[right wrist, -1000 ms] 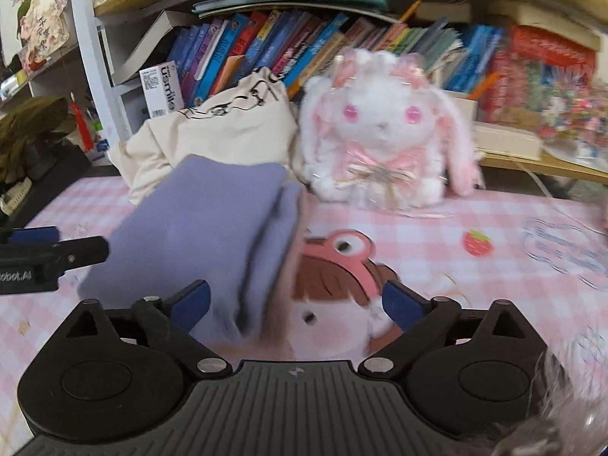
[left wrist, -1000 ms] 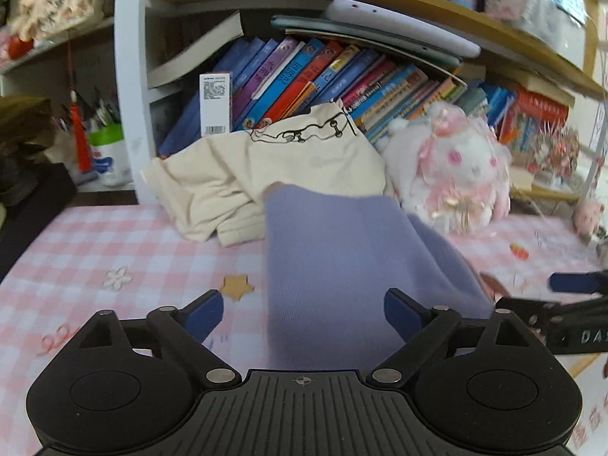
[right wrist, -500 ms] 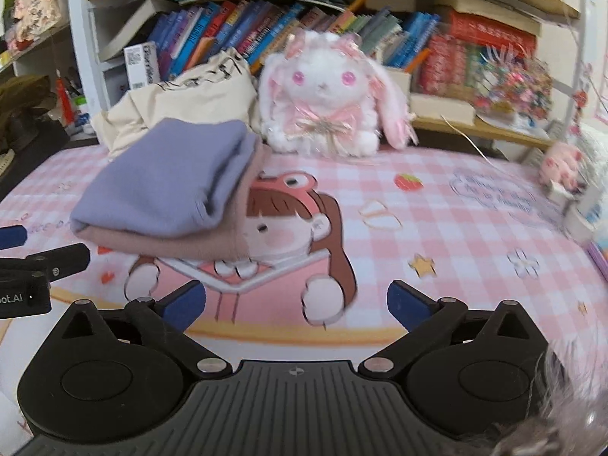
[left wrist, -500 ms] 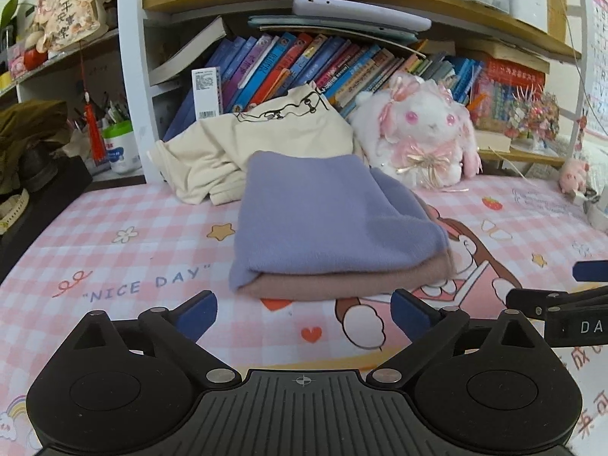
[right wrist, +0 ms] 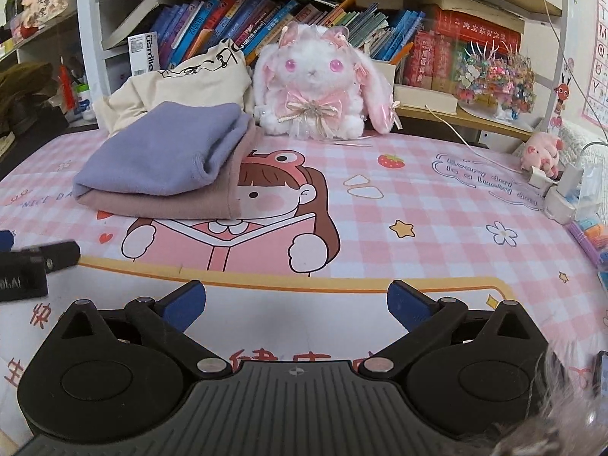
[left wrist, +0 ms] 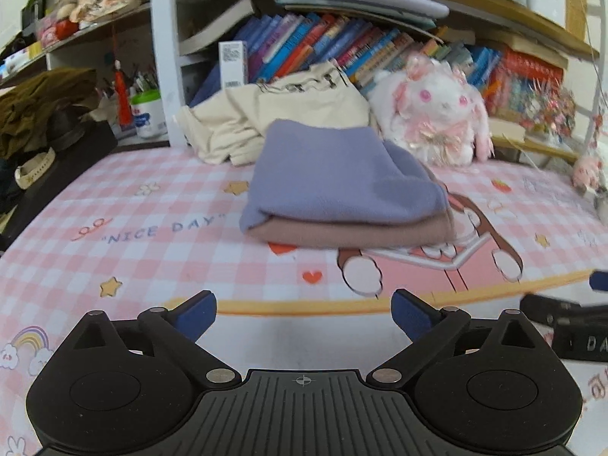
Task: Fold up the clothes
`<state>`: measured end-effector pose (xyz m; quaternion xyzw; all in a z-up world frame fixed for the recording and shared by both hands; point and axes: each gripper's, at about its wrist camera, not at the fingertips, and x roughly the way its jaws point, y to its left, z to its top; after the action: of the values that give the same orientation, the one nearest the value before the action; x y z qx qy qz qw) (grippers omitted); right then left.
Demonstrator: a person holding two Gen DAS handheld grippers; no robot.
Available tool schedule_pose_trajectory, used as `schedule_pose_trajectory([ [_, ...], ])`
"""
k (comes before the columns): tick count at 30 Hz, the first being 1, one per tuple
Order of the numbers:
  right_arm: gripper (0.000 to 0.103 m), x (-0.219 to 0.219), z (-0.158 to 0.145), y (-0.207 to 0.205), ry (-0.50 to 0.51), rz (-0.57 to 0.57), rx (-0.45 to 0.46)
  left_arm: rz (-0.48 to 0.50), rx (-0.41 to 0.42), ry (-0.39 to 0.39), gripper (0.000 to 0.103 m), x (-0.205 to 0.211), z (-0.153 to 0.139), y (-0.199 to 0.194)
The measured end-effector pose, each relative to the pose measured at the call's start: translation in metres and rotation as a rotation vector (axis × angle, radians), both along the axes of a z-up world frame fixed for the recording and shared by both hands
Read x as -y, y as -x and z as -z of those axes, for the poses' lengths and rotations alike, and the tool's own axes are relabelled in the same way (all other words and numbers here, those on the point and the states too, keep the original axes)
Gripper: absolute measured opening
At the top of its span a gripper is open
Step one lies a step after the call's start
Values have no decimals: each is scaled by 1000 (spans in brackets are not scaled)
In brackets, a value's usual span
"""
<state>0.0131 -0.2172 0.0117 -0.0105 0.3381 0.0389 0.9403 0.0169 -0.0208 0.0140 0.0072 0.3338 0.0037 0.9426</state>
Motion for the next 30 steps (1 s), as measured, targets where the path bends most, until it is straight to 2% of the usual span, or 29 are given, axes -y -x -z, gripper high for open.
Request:
schedule_pose_trajectory([
  [30,103,-2,7,-6,8,-2,-33,6,-49,15,103,0,9,-6],
])
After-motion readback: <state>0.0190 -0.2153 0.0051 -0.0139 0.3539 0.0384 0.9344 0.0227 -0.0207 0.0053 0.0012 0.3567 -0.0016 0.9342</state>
